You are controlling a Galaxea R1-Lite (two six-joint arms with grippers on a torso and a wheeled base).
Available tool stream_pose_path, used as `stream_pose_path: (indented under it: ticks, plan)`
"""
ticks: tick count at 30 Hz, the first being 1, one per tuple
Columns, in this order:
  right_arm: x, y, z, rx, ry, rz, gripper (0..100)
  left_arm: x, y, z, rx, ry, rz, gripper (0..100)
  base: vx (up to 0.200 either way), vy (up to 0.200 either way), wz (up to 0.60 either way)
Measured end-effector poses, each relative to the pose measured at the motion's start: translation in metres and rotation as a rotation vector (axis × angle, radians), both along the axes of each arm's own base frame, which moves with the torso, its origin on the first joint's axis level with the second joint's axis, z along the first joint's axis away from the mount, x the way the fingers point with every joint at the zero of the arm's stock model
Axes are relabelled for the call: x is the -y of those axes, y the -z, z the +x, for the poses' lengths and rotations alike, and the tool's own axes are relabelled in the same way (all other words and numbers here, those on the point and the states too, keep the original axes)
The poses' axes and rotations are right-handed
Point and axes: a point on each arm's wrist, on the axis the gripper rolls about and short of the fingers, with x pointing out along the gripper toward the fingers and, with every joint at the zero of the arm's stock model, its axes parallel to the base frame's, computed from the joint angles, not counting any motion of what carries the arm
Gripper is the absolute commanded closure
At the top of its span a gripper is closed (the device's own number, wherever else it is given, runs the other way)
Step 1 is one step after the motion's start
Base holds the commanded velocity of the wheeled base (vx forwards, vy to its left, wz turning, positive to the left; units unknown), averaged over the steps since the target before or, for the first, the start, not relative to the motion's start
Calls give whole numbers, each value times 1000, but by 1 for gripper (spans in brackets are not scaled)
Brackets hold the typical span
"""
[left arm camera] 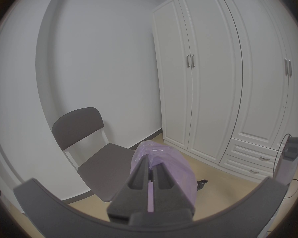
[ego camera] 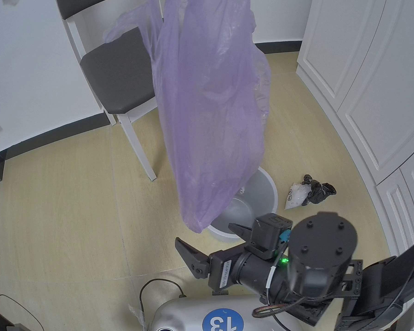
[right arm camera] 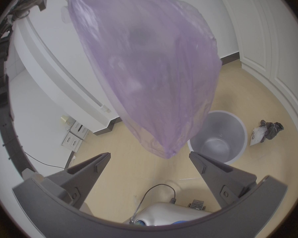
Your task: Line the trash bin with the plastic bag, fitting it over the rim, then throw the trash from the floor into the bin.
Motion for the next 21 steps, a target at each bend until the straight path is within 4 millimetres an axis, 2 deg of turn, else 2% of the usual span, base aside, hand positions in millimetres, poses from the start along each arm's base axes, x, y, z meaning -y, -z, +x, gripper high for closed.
stream_pose_path:
  ticks: [8, 21]
  plan:
    - [4, 4, 25, -1, 73, -14, 0, -5, -3, -2, 5, 3, -11, 100, 0, 0, 0]
    - [16, 2, 24, 4, 81, -24, 0, -8, -4, -3, 6, 0, -16, 100, 0, 0, 0]
